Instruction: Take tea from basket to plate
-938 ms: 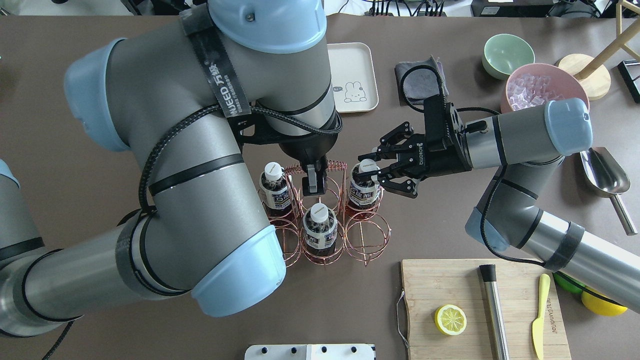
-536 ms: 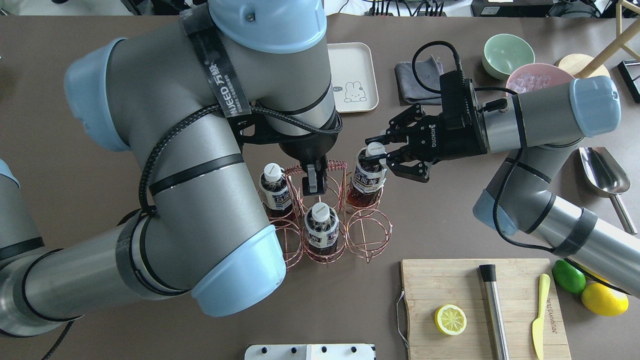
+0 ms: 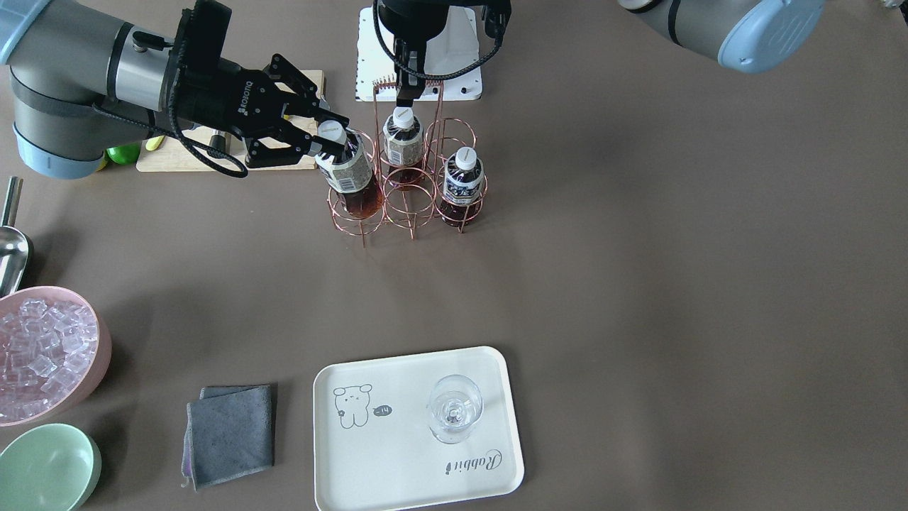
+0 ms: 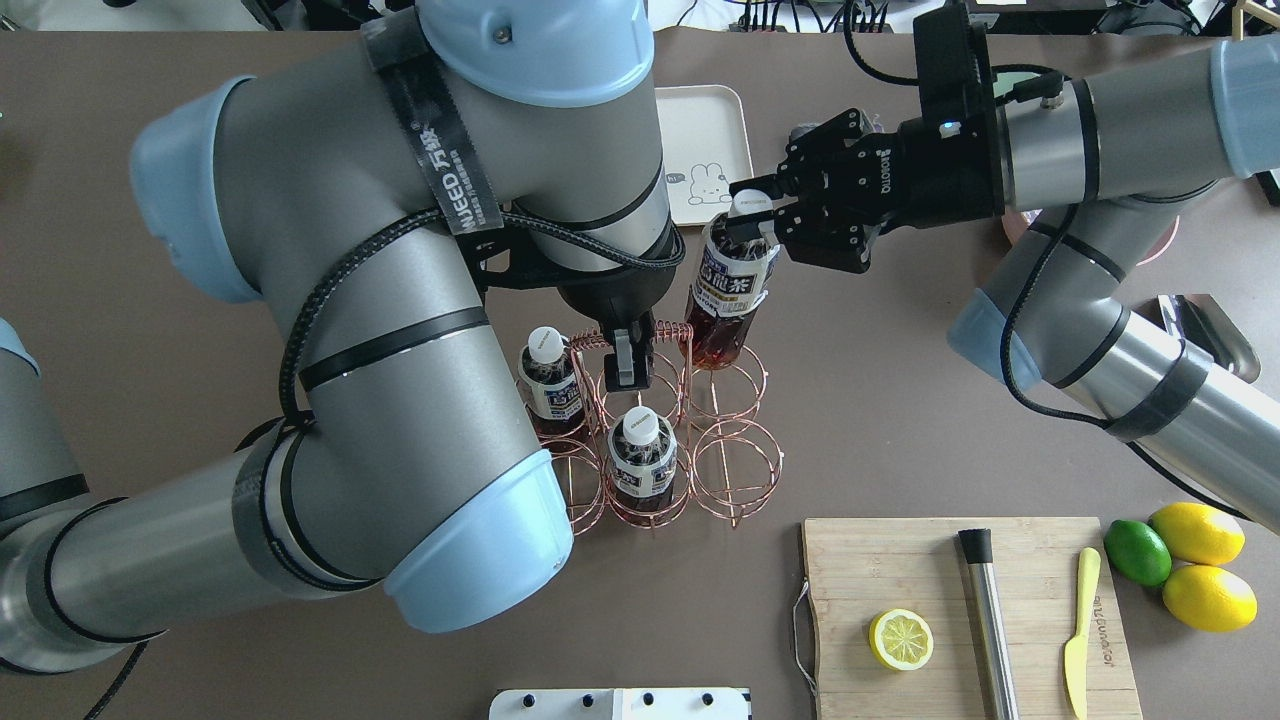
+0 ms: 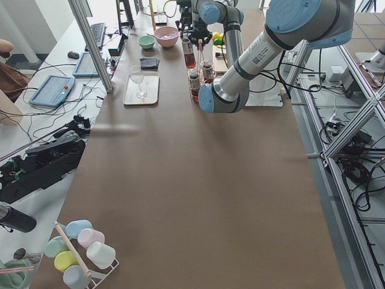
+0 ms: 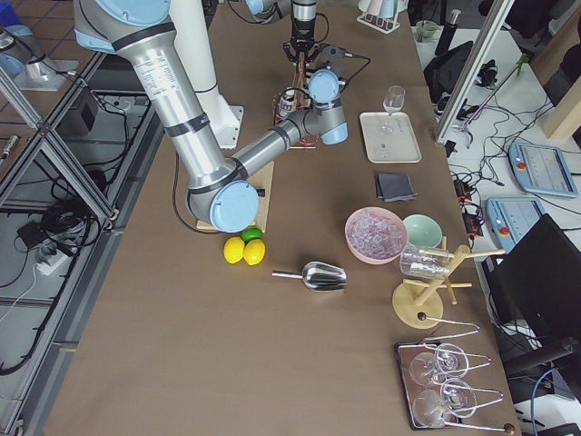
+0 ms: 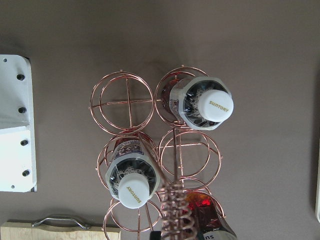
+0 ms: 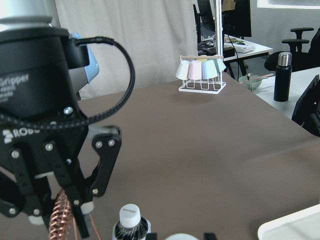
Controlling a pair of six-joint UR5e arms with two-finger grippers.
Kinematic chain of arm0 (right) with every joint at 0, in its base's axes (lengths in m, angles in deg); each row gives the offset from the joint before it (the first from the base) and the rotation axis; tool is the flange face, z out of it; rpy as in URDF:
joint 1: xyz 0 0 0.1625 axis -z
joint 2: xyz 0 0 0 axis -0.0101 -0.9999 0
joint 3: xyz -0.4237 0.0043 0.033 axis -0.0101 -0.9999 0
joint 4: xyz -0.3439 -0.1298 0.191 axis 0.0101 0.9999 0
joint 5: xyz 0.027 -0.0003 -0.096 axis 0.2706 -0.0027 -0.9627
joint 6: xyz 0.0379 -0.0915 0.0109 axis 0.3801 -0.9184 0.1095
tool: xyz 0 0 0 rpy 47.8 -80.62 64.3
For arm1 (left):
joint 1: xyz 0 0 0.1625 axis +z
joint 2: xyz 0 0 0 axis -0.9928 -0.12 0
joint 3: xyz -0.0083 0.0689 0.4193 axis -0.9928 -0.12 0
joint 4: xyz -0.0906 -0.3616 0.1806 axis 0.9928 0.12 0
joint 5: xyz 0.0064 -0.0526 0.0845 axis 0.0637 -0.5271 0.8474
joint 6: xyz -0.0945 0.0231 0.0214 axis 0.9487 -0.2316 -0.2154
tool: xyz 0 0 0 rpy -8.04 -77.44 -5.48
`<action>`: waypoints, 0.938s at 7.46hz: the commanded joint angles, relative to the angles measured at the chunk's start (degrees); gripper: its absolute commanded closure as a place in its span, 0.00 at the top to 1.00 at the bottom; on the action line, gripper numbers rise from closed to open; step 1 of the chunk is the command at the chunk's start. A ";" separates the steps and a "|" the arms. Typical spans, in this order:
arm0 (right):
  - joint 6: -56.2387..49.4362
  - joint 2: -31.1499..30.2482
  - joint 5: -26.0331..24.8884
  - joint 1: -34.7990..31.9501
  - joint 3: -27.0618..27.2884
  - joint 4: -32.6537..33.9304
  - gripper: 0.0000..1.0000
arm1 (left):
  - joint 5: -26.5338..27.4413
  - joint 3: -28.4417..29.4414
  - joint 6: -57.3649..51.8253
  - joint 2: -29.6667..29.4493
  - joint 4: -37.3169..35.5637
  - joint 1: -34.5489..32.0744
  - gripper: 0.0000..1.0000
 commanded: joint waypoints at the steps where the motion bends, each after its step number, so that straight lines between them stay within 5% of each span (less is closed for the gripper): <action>1: 2.24 4.00 1.68 -8.07 -0.39 3.06 0.00 | 0.00 0.01 0.06 0.00 -0.01 0.09 0.00; 4: 0.93 8.04 -2.87 -11.97 -6.52 4.31 0.00 | 0.00 0.01 -0.03 0.00 -0.09 0.09 0.00; 7: -4.43 13.32 -13.66 -12.16 -21.18 4.13 0.00 | -0.09 0.10 -0.03 0.00 -0.09 0.00 0.00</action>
